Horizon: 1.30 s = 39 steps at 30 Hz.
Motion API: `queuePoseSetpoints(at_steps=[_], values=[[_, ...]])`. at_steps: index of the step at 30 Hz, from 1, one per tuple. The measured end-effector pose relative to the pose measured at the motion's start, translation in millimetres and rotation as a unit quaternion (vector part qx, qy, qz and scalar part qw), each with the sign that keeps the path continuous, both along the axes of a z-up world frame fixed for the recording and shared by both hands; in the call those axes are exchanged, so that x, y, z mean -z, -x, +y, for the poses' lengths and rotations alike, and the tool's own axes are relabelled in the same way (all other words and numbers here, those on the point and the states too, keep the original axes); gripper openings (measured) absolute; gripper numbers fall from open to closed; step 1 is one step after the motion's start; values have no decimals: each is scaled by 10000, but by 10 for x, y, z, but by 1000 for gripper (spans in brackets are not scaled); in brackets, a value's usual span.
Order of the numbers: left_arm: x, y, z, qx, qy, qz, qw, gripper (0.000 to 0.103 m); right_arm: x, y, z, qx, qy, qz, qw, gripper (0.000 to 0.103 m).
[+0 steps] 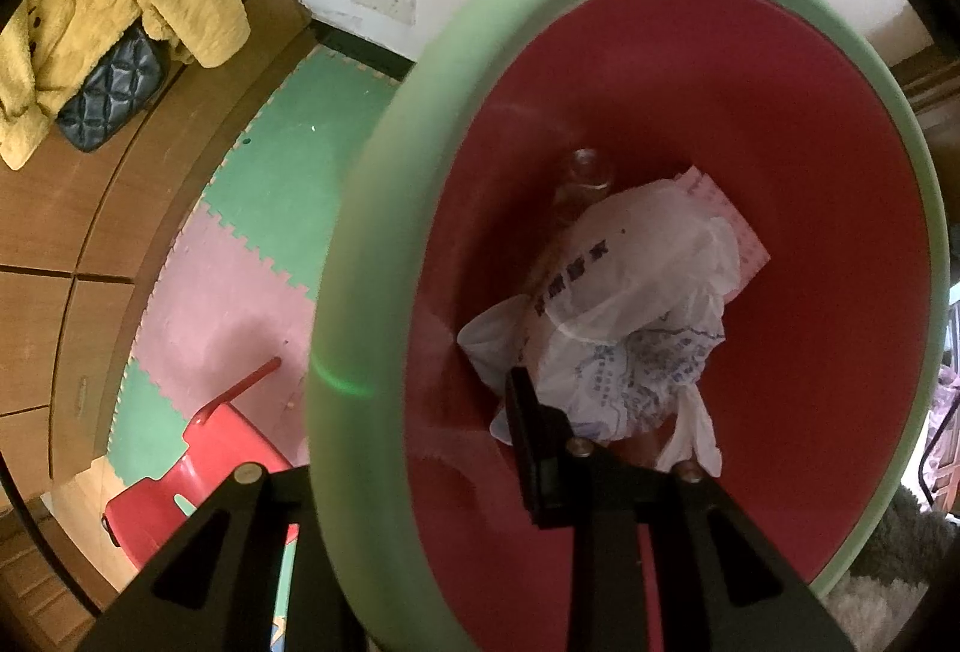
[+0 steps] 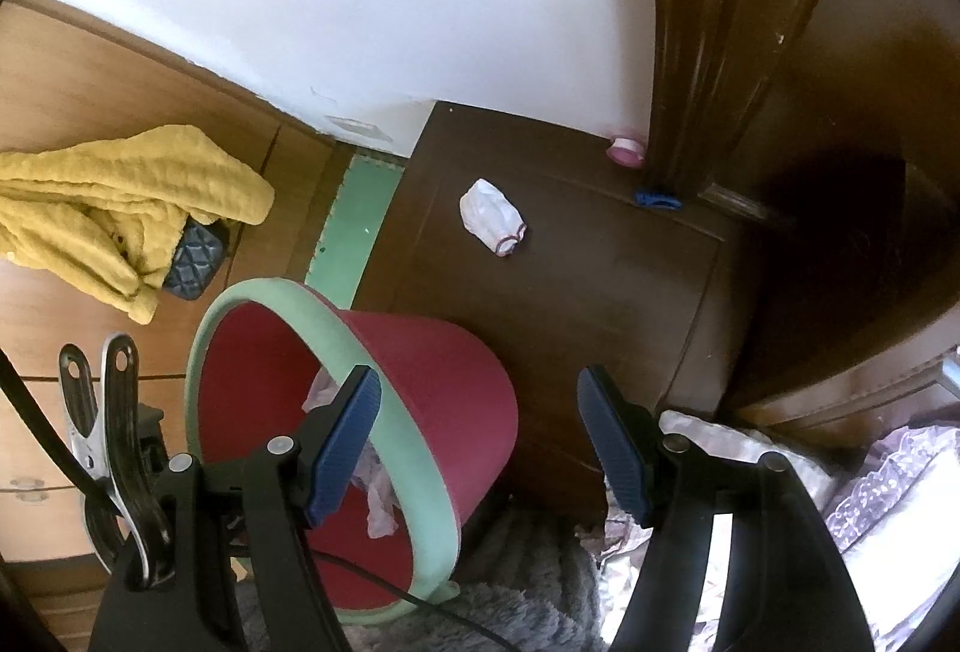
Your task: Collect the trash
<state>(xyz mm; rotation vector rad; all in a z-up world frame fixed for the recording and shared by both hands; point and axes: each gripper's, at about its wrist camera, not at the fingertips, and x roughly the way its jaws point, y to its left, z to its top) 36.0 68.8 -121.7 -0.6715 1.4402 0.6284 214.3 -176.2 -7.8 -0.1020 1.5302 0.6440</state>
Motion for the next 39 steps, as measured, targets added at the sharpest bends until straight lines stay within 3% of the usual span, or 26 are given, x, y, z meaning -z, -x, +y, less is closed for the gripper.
queuePoseSetpoints(at_steps=[17,31,39], values=[[-7,-18,-9,-29,-86,109,9999,26,429,-226,139,4,201,259,9995,70],[2,-29,-27,49,-77,225,9997,26,1206,-623,691,-285,513,500,9970,70],[-1,-32,-26,93,17,178,9998,26,1715,-887,970,-46,514,824,9953,71]])
